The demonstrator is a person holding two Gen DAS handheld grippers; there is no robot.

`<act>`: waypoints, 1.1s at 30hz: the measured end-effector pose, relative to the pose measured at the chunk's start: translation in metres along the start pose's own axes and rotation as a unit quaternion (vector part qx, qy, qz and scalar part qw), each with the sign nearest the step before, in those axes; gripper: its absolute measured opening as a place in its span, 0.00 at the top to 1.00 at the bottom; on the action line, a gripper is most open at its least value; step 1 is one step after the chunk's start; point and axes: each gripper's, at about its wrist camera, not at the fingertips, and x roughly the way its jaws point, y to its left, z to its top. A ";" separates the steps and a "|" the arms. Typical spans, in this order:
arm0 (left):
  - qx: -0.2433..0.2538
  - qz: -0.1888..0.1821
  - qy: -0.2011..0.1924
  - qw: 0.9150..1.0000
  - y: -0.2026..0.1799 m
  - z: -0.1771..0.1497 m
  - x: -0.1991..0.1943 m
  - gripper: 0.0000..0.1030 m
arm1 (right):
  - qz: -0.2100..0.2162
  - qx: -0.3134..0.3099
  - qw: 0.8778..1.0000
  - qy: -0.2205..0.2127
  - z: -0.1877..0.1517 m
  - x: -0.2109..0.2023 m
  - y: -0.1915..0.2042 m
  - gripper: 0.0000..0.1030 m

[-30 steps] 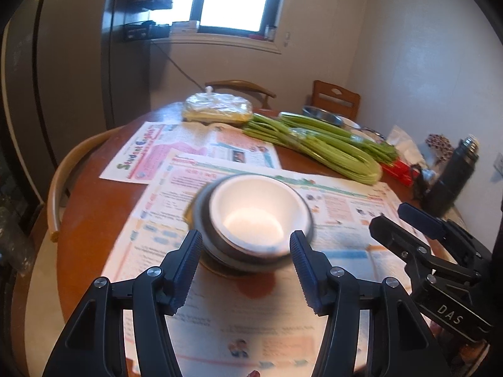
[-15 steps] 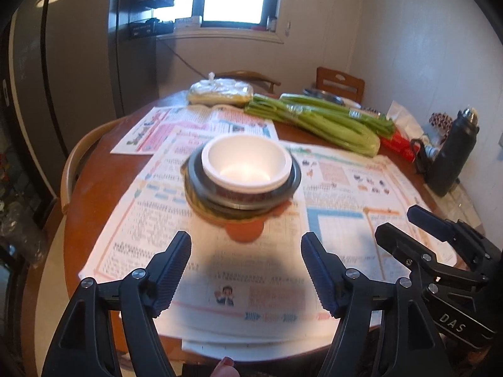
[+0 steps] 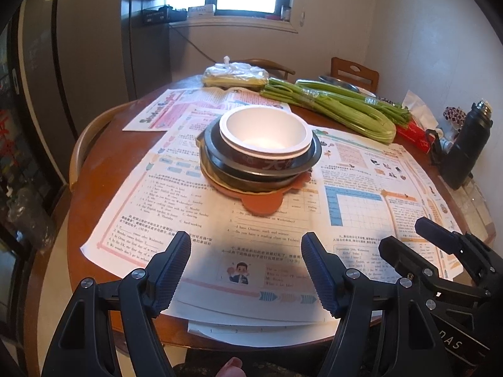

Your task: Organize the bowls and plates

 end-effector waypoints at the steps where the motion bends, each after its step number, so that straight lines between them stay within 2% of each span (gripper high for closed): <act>1: -0.001 -0.001 0.002 1.000 0.000 0.000 0.001 0.28 | -0.002 0.000 1.000 0.001 0.000 0.001 0.000 0.37; 7: 0.004 -0.001 0.008 1.000 0.001 -0.002 0.005 0.28 | 0.010 -0.001 1.000 0.017 -0.003 0.006 0.005 0.37; 13: 0.003 -0.006 0.012 1.000 0.004 -0.005 0.007 0.28 | 0.005 -0.004 1.000 0.023 -0.005 0.009 0.009 0.37; 21: 0.008 -0.009 0.020 1.000 0.005 -0.007 0.013 0.28 | -0.009 -0.011 1.000 0.015 -0.004 0.005 0.012 0.37; 33: 0.026 -0.011 0.020 0.999 -0.003 -0.011 0.011 0.28 | -0.007 -0.002 1.000 0.019 -0.006 0.004 0.008 0.37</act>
